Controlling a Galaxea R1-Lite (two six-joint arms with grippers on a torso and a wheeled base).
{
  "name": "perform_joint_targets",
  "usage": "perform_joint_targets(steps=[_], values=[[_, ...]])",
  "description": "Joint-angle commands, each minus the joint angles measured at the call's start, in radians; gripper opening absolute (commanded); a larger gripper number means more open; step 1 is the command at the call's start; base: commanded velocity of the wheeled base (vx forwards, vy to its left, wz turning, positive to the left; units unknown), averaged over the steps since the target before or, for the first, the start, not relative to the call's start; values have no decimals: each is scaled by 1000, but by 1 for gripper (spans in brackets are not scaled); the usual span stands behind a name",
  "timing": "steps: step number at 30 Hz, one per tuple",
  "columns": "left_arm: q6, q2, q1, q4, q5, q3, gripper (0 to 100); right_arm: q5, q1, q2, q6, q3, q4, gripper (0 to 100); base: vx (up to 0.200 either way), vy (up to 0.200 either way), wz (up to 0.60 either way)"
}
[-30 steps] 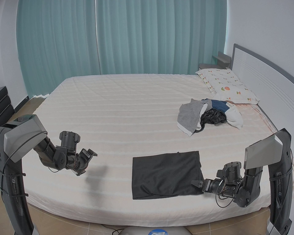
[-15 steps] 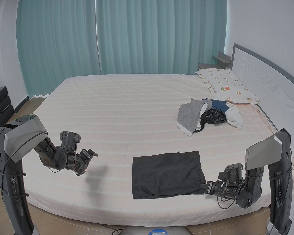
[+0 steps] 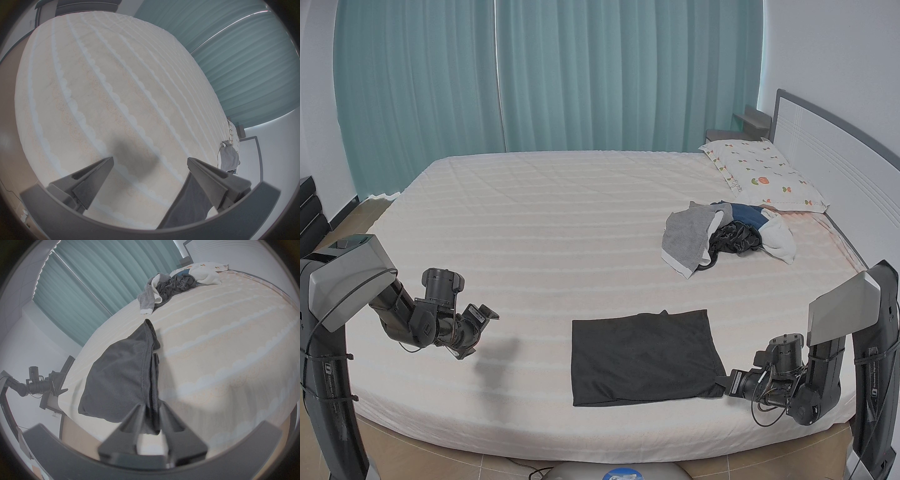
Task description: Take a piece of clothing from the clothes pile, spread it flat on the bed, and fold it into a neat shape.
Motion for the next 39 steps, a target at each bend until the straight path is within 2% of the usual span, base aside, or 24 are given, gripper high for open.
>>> perform_joint_targets(steps=[1, 7, 12, 15, 20, 25, 33, 34, 39], values=[[0, 2, 0, -1, 0, 0, 100, 0, 0, 3, 1, -2, -2, 100, 0, 0, 0], [-14, -11, 9, -7, -14, 11, 100, 3, -17, -10, 16, -50, -34, 100, 0, 0, 0], [-5, 2, 1, -7, 3, 4, 100, 1, -16, 22, 65, -185, -14, 100, 200, 0, 0], [-5, 2, 3, -7, 3, 6, 100, -2, -17, 59, 96, -323, 37, 100, 67, 0, 0], [-5, 2, 3, -7, 3, 8, 100, -11, -17, 65, 108, -482, 207, 100, 0, 0, 0], [-3, 2, 3, -7, 3, 6, 100, -11, -30, 85, 168, -547, 231, 100, 0, 0, 0], [-3, 2, 1, -7, 3, 8, 100, -11, -33, 105, 171, -593, 264, 100, 0, 0, 0], [-3, 2, 3, -7, 3, 6, 100, -10, -33, 103, 173, -600, 280, 0, 0, 0, 0], [-3, 2, 1, -7, 4, 6, 100, -13, -33, 102, 177, -613, 313, 0, 0, 0, 0]])
